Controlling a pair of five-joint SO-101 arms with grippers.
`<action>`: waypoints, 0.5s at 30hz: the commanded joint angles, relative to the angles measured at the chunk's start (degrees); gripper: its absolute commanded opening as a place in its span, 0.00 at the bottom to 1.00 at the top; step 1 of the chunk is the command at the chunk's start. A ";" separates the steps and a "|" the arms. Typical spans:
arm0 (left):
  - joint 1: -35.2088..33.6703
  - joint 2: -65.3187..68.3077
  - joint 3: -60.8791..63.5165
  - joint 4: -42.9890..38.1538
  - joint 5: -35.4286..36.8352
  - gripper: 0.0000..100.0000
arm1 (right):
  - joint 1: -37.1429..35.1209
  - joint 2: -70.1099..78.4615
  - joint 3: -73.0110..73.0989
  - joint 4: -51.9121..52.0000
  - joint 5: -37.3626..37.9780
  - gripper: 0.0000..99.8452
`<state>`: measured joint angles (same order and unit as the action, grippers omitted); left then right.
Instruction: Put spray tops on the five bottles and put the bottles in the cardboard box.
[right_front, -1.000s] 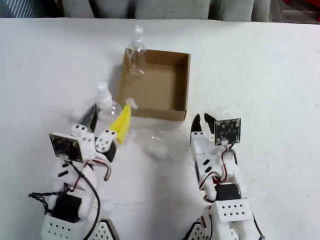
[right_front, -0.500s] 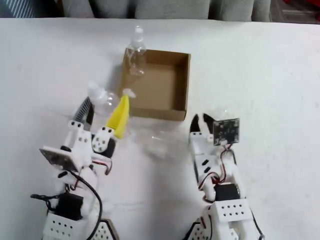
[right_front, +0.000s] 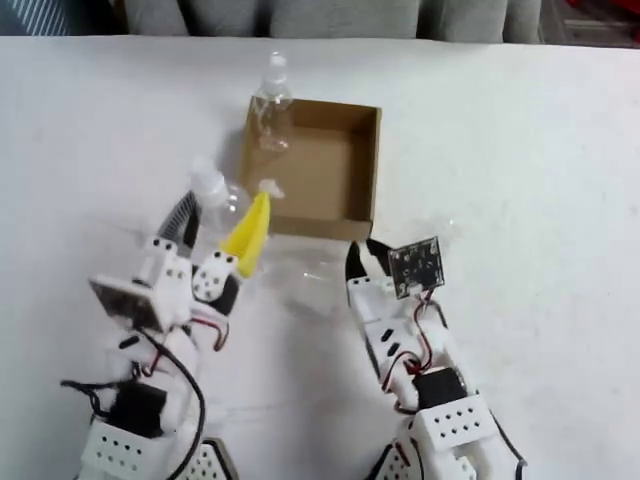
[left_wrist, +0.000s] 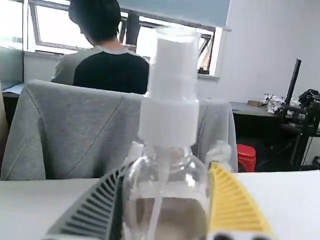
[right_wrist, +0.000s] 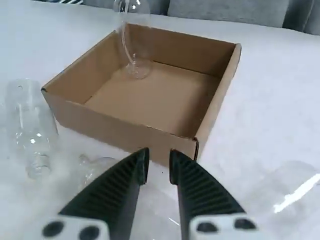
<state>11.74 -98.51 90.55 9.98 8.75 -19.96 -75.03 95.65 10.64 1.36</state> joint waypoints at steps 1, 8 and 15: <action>0.75 16.57 -13.71 0.79 0.88 0.02 | -0.92 -0.75 1.49 0.31 0.18 0.04; 0.75 38.73 -22.15 -9.14 0.97 0.02 | -2.51 -0.75 1.49 0.31 0.18 0.04; 1.19 52.09 -23.30 -18.81 3.25 0.02 | -10.42 -0.75 1.49 0.31 0.09 0.04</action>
<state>11.74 -51.65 71.03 -3.03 9.19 -26.73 -75.03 95.74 10.81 1.36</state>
